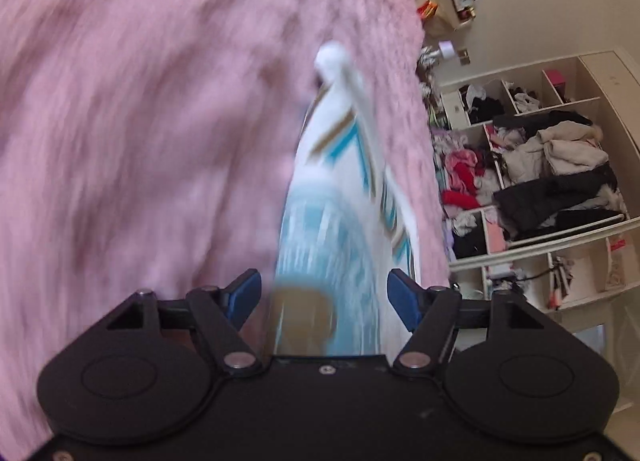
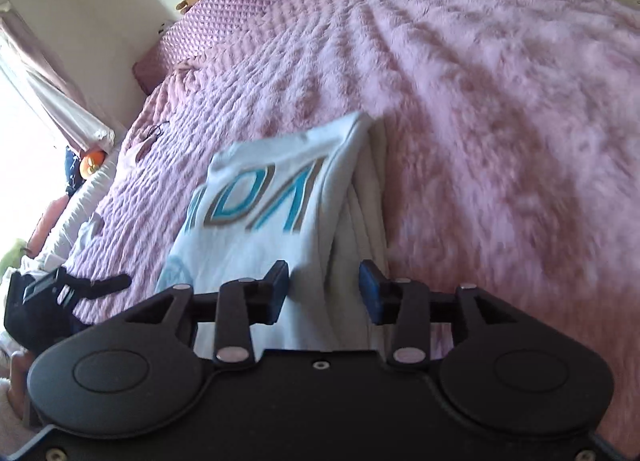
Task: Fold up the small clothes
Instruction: 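Grasp the bundle edge with the left tool while the right tool grasps its end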
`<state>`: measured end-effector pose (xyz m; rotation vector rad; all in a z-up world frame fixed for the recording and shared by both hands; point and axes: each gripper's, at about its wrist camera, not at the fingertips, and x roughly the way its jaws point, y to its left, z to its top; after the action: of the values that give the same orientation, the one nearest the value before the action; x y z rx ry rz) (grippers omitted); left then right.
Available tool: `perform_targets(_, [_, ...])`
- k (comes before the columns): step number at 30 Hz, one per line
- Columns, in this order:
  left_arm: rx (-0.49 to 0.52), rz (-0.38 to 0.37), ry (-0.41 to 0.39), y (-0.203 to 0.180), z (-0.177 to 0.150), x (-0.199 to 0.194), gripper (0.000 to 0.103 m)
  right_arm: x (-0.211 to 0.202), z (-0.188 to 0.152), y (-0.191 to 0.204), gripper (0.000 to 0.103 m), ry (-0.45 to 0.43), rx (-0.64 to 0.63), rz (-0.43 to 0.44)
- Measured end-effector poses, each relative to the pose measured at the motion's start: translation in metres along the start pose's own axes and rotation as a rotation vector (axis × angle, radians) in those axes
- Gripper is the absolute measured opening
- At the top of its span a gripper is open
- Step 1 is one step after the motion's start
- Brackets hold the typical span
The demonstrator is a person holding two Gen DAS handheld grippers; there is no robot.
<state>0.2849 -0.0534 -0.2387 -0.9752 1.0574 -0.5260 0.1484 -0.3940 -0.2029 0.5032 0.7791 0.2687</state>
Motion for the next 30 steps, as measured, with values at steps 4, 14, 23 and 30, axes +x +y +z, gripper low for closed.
perform_targets(4, [-0.026, -0.008, 0.039, 0.012, -0.042, 0.0, 0.059, 0.0, -0.007, 0.003, 0.04, 0.008, -0.006, -0.021])
perform_targets(14, [0.047, 0.047, -0.001, -0.004, -0.054, -0.015, 0.017, -0.015, -0.002, 0.01, 0.0, -0.052, 0.006, -0.085])
perform_targets(23, [0.042, 0.065, 0.027, 0.014, -0.064, -0.016, 0.048, -0.028, -0.02, -0.003, 0.022, -0.032, 0.026, -0.041])
perform_targets(30, [0.058, 0.068, 0.058, 0.01, -0.083, -0.015, 0.053, -0.051, -0.045, 0.004, 0.025, 0.02, -0.073, -0.058])
